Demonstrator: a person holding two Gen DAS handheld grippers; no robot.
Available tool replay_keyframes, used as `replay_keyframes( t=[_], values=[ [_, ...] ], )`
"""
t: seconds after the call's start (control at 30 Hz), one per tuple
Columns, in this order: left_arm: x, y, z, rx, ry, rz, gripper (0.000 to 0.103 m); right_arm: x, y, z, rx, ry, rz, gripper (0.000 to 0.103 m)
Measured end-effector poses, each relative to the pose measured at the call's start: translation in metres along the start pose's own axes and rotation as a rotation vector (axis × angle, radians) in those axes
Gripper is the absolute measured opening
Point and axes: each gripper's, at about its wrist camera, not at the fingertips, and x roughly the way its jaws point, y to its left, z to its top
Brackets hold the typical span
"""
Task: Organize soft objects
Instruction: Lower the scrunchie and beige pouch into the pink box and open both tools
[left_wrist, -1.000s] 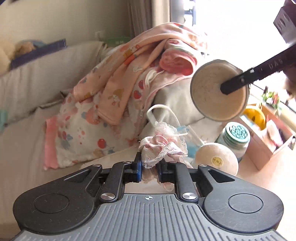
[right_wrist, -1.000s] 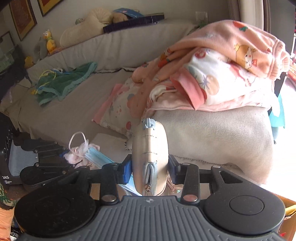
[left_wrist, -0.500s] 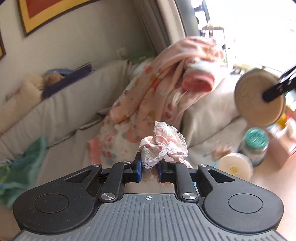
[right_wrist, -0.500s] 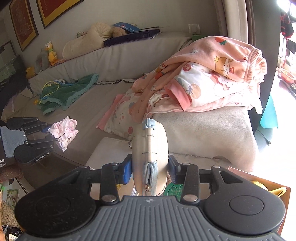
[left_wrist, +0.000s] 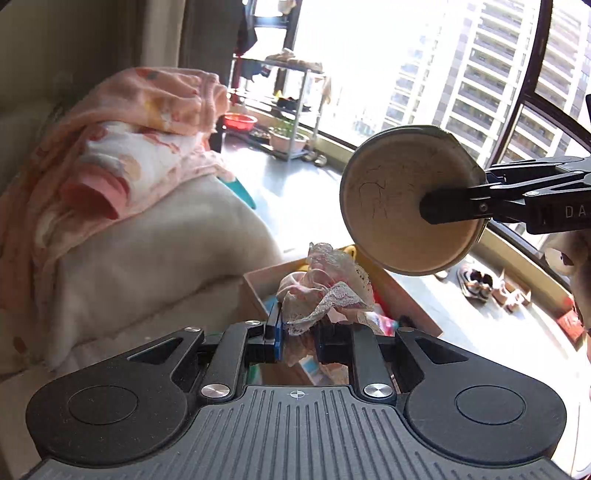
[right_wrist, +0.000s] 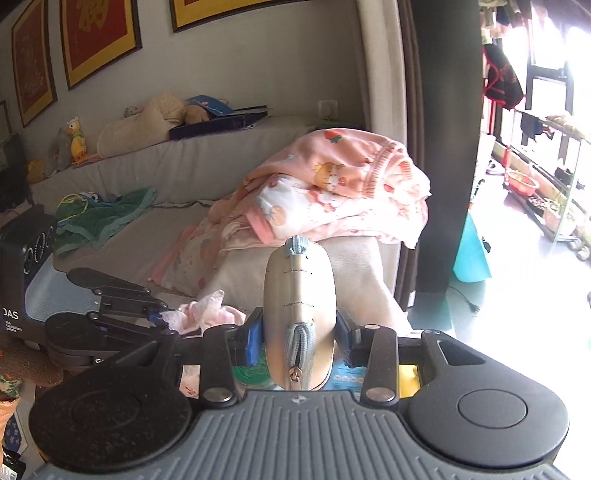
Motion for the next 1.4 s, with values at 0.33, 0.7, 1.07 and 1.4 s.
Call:
replay_keyframes(
  t=[0.33,0.7,1.07,1.4],
  values=[
    [0.14,-0.005,-0.03,-0.128,0.149,-0.147,0.028,0.011,-0.094,-0.054,0.168,0.077,-0.139,0.039],
    [0.131,-0.016,-0.034,0.034,0.154,-0.016,0.03,0.062,-0.09,-0.055,0.325,0.097,0.16,0.039],
    [0.103,-0.027,-0.035,0.077,0.131,0.01,0.03,0.098,-0.114,-0.085,0.414,0.185,0.07,0.039],
    [0.08,-0.027,-0.03,-0.004,0.055,-0.043,0.029,0.105,-0.115,-0.094,0.45,0.194,0.107,0.039]
  ],
)
